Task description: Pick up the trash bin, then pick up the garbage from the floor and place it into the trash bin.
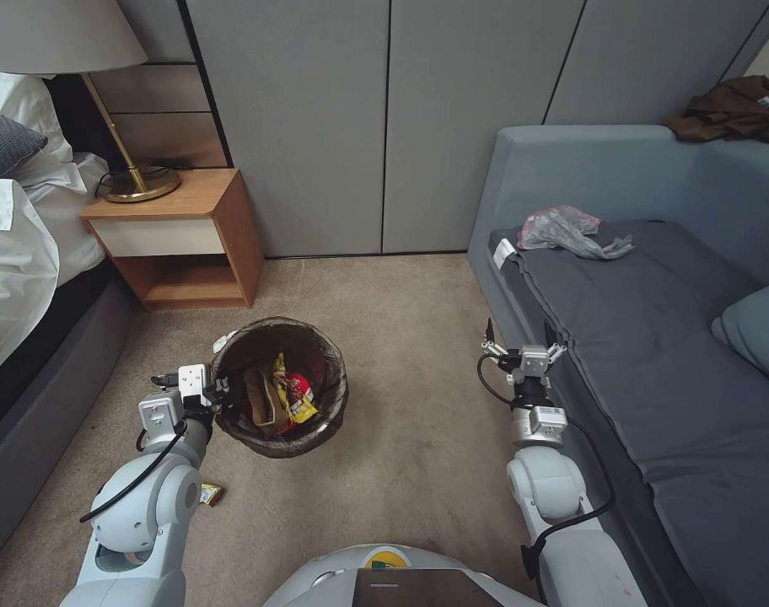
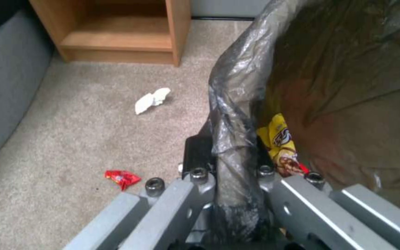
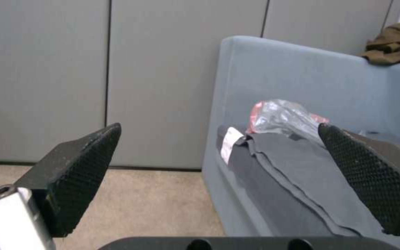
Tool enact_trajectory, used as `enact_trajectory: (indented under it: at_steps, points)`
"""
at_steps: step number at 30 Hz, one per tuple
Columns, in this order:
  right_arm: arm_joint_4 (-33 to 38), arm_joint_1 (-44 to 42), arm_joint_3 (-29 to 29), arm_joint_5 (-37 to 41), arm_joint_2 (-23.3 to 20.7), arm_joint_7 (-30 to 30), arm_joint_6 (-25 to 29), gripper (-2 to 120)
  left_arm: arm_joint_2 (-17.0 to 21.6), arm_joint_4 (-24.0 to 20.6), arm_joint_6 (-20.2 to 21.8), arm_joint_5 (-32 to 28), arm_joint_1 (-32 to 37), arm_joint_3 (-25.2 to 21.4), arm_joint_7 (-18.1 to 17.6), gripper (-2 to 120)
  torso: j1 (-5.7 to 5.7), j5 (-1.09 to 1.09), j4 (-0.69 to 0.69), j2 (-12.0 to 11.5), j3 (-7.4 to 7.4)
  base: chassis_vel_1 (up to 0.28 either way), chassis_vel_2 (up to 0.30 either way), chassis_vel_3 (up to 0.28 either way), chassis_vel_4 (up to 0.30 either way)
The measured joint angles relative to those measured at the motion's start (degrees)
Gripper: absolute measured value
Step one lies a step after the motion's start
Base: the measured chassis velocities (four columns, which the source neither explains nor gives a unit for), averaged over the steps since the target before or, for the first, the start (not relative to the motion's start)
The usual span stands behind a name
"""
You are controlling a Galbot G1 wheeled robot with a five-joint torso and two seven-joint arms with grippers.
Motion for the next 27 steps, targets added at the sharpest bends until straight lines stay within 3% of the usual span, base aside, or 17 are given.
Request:
enact_trajectory:
  at_steps: [15, 27]
  points:
    - [-0.5, 0.1, -0.9, 0.3, 0.3, -0.2, 0.1, 100, 0.4, -0.7, 0.0, 0.0, 0.3, -0.2, 0.3, 0, 0.00, 0.00, 0.00, 0.0, 0.00, -0.008, 0.011, 0.016, -0.011]
    - [-0.5, -0.1, -1.3, 0.4, 0.3, -0.2, 0.0, 100, 0.2, -1.0, 0.0, 0.1, 0.4, -0.2, 0.5, 0, 0.00, 0.00, 0.00, 0.0, 0.01, -0.107, 0.105, 0.103, -0.108]
